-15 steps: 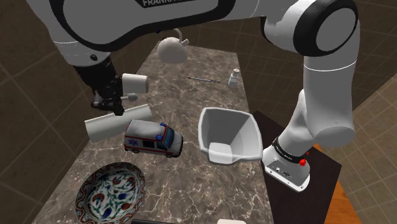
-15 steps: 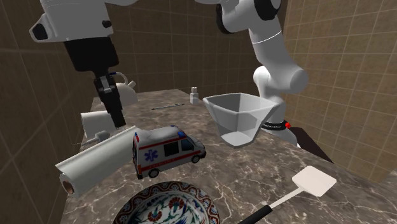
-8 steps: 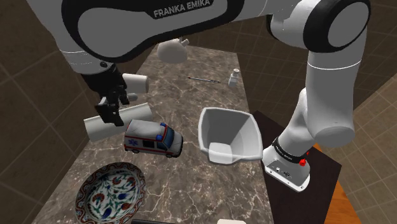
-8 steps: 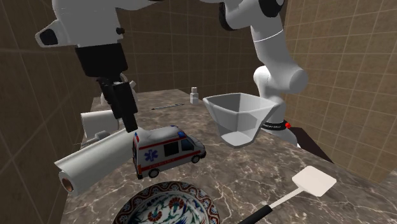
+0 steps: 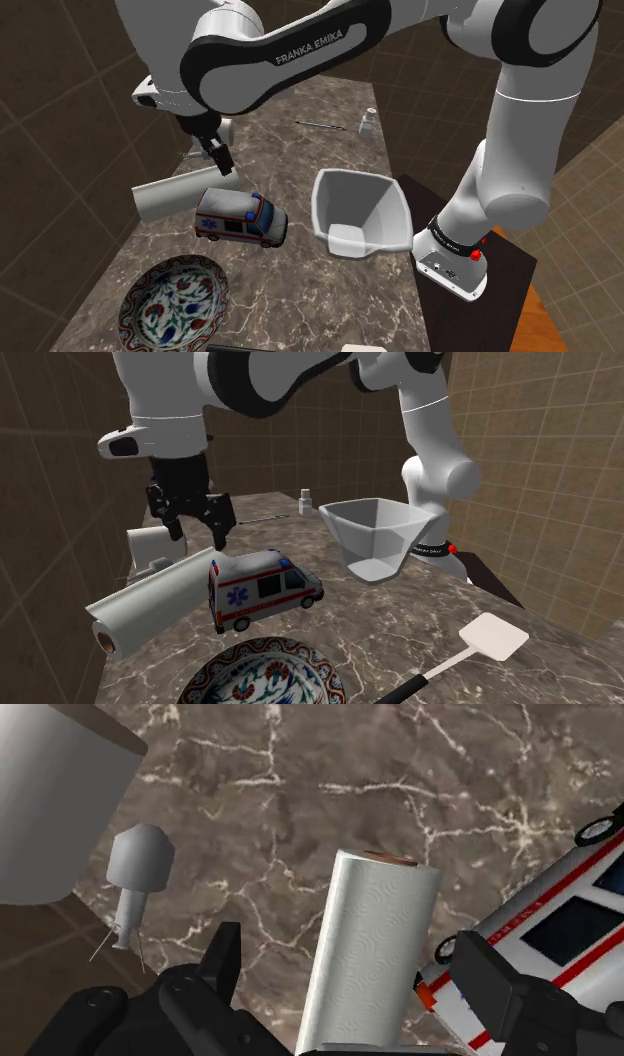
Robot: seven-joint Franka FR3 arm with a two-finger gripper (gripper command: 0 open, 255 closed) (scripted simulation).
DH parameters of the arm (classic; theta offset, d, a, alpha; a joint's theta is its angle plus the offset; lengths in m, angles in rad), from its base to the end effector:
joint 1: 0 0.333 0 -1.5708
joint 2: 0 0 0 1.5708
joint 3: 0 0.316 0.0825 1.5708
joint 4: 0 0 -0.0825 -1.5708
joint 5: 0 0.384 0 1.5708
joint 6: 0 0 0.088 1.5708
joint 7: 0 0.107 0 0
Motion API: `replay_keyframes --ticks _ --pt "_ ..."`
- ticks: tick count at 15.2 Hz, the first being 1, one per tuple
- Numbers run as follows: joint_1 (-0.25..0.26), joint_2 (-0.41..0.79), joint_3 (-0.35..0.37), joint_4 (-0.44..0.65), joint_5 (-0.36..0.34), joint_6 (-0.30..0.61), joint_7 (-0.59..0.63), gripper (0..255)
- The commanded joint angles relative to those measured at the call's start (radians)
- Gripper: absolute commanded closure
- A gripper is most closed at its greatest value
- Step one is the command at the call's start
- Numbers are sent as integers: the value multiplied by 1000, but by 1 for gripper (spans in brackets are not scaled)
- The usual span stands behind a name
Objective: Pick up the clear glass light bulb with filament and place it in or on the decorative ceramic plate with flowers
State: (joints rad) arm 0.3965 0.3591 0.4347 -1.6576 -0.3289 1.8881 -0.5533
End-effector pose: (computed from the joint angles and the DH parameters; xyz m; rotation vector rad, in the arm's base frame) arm 0.4711 0.4397 0.4104 2.1897 2.0085 -0.0994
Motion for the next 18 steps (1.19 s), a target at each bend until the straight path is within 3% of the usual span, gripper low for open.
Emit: replay_keyframes --ticks 1,5,9,18 --pt "-35 0 2 -35 -38 63 -168 0" --pt "-96 44 4 -35 -113 170 -473 0" --pt "-144 135 13 34 -184 256 -776 0" --pt "-144 210 -8 42 -227 326 -792 0"
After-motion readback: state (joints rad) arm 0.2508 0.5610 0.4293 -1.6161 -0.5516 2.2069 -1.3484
